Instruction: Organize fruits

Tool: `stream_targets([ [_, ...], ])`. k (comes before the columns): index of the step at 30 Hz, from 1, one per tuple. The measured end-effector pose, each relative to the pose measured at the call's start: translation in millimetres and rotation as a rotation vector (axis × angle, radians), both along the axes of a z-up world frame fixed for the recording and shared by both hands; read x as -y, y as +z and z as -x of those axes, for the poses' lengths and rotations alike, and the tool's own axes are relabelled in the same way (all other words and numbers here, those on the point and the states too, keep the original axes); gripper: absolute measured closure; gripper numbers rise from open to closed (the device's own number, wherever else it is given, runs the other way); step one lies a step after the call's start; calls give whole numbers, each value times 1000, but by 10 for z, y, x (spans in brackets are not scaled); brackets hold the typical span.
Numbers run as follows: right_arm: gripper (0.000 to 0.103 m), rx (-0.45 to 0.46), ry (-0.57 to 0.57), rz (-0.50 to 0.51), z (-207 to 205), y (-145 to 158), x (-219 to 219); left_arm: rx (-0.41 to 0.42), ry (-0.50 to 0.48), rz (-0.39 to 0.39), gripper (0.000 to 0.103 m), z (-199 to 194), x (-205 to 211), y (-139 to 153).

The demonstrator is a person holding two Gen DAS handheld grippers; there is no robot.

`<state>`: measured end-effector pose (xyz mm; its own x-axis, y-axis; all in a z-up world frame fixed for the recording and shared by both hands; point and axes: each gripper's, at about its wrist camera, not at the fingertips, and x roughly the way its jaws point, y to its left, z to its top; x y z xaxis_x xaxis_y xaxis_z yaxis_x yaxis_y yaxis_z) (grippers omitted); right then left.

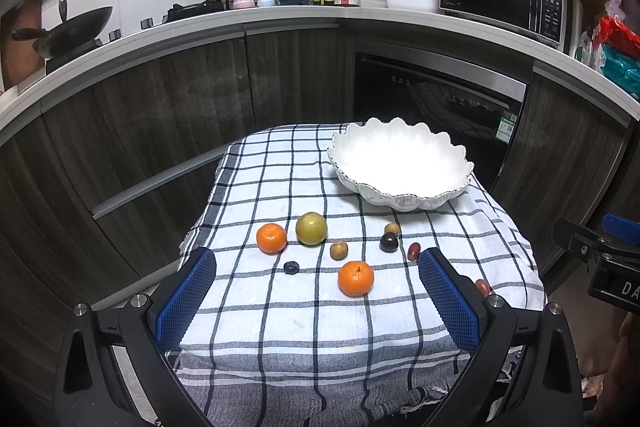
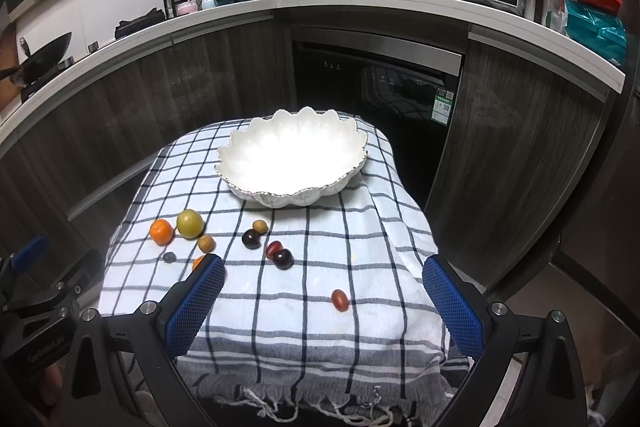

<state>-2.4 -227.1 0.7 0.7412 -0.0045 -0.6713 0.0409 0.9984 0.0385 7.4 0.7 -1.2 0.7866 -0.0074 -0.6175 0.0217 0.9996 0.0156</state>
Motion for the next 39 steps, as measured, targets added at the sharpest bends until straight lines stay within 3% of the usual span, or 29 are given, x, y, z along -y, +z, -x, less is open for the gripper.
stream_targets([
  [18, 2, -79, 17, -27, -261, -189, 63, -67, -63, -40, 0, -254, 165, -235],
  [25, 6, -101, 28, -32, -378, -271, 75, -105, -100, -43, 5, -408, 223, -359],
  [39, 10, -161, 59, 23, -689, -674, 63, -167, -126, -53, 6, -773, 329, -711],
])
